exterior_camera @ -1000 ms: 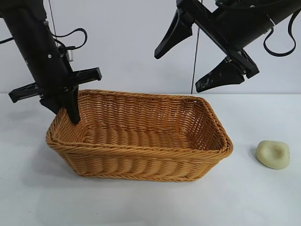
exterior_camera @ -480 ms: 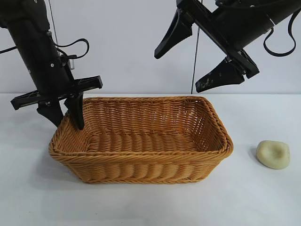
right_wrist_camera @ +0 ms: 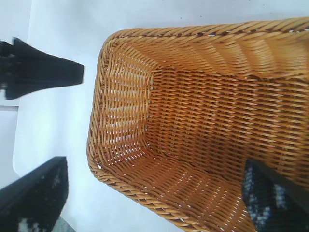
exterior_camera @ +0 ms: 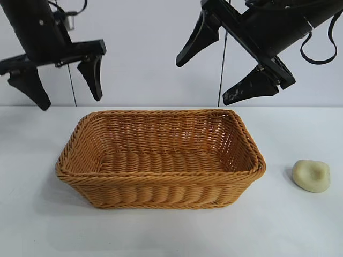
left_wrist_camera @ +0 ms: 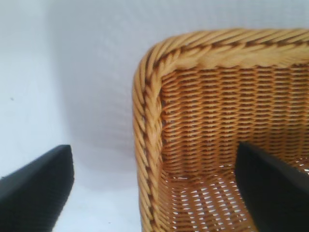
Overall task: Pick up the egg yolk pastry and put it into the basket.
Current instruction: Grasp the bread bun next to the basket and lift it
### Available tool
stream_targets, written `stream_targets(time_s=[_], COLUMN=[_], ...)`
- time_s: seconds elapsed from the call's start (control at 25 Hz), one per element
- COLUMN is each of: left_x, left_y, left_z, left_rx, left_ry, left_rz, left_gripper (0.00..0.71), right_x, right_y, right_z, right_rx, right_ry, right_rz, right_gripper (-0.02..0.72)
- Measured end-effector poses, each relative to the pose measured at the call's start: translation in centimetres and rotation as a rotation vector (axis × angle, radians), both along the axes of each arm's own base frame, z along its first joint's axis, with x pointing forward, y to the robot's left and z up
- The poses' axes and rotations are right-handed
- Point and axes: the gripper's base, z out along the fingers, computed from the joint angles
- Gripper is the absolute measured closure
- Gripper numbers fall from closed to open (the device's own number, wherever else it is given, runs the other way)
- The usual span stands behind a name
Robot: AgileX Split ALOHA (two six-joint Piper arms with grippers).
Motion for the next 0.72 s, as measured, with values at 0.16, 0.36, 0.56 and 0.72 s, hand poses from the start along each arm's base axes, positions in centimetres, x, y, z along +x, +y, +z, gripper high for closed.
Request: stream_targets(time_s=[0.16, 0.36, 0.56, 0.72], left_x=[0.1, 0.7, 1.1, 1.0], left_y=[1.4, 5.1, 9.7, 10.5], left_z=[1.3, 1.2, 1.2, 1.1], left_rx=[0.097, 0.138, 0.160, 0.173], left_ry=[-0.029, -0.014, 0.012, 0.025], left_rz=[-0.009, 0.029, 0.097, 0.078], left_gripper=[0.057, 0.057, 0.058, 0.059], right_x=[0.0, 0.0, 0.0, 0.0], right_y=[0.0, 0.0, 0.0, 0.0], right_z=[0.0, 0.0, 0.0, 0.0], right_rx=[0.000, 0.000, 0.000, 0.000], right_ry=[0.000, 0.000, 0.000, 0.000], right_rz=[0.000, 0.000, 0.000, 0.000], right_gripper=[0.008, 0.008, 0.008, 0.008])
